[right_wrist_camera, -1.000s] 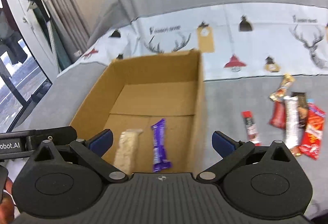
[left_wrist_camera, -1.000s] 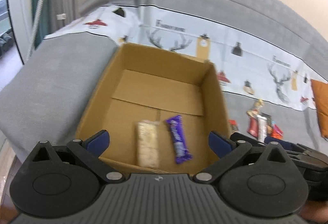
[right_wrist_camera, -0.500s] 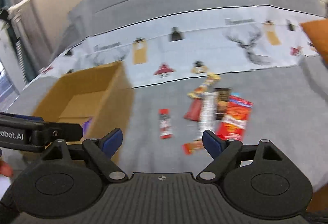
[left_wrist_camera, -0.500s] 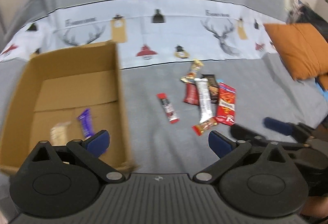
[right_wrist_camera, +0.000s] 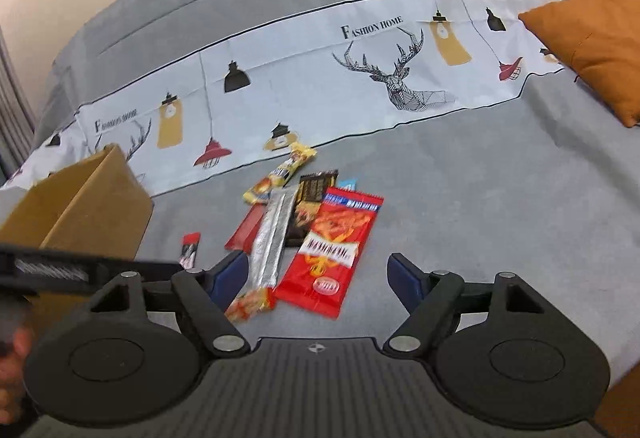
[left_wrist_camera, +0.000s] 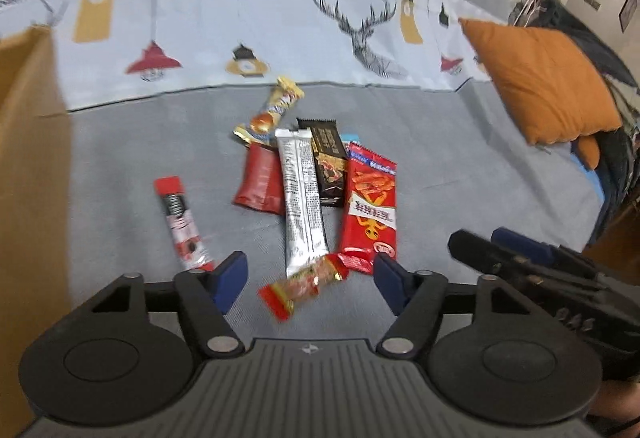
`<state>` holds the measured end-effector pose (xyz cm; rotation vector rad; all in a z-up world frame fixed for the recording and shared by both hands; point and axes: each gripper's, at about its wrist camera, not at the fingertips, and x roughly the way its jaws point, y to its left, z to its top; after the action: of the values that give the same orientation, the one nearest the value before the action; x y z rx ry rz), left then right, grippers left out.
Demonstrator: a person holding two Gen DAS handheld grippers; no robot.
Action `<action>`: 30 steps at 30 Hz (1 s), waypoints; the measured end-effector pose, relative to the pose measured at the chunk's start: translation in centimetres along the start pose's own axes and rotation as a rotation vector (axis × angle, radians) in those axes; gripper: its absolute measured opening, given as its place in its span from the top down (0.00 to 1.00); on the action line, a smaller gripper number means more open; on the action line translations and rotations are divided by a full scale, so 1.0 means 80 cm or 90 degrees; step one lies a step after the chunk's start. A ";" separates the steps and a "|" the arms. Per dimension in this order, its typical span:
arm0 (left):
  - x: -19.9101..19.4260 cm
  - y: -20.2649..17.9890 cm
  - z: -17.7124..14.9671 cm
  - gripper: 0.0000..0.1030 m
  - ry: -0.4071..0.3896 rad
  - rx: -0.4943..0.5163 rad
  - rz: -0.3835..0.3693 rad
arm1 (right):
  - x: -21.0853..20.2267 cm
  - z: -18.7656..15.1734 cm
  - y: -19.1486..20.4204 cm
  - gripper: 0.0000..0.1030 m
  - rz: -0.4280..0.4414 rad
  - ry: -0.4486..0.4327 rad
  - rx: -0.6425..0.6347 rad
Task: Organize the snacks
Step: 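Grasp the silver wrapper bar with the left tool while the right tool grasps the red spicy-strip packet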
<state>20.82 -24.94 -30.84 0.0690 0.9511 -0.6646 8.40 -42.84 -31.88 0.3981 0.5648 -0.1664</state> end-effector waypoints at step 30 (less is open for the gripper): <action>0.098 0.016 0.014 0.84 0.072 0.082 0.036 | 0.108 -0.017 -0.009 0.48 -0.099 0.105 -0.064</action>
<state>25.47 -28.13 -36.51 0.2492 1.0113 -0.6741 14.78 -43.31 -37.92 0.2713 0.7651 -0.2554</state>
